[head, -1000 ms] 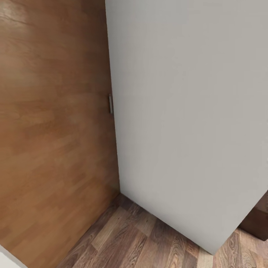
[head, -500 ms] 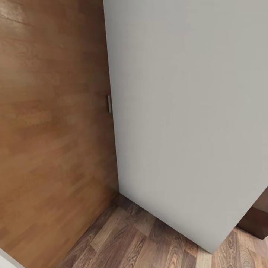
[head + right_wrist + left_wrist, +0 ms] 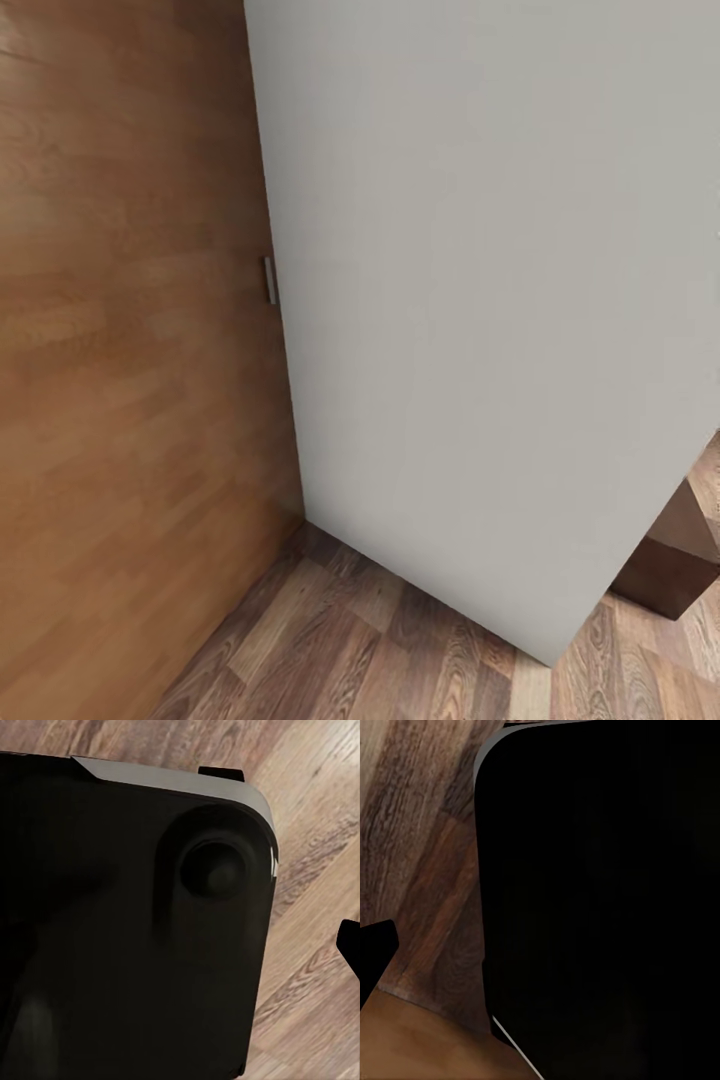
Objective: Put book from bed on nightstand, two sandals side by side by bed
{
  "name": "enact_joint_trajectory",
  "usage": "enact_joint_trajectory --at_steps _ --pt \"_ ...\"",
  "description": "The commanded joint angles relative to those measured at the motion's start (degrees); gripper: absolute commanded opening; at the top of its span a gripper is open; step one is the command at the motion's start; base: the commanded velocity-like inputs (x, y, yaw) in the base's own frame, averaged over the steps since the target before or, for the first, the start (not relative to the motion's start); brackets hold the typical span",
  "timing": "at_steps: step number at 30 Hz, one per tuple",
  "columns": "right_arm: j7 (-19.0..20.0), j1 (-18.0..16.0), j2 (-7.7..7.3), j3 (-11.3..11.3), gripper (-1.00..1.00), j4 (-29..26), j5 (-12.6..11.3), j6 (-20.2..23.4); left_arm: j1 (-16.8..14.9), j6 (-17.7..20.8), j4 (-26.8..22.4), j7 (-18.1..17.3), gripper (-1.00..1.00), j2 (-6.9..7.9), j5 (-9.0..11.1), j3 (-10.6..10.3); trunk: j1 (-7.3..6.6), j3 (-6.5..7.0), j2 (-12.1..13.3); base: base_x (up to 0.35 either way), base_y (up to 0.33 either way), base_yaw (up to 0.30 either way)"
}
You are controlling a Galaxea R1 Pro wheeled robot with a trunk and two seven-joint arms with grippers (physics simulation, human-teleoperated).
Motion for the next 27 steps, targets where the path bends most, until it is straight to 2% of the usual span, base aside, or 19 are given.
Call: enact_joint_trajectory --at_steps 1,21,27 --pt "-0.02 -0.03 -0.02 0.37 1.00 0.02 0.07 -0.05 -0.03 -0.20 0.05 -0.07 1.00 0.01 -0.03 -0.03 0.00 -0.05 -0.03 0.000 0.000 -0.080" --pt "-0.02 -0.03 -0.13 0.22 1.00 -0.12 0.12 -0.13 -0.03 -0.20 0.05 -0.07 1.00 0.03 -0.03 -0.11 0.00 -0.05 -0.03 0.000 0.000 -0.018" --pt "-0.02 -0.03 -0.27 0.14 1.00 -0.18 0.12 -1.06 -0.03 -0.20 0.05 -0.07 1.00 0.03 -0.05 -0.12 0.00 -0.05 -0.03 0.000 0.000 -0.112"
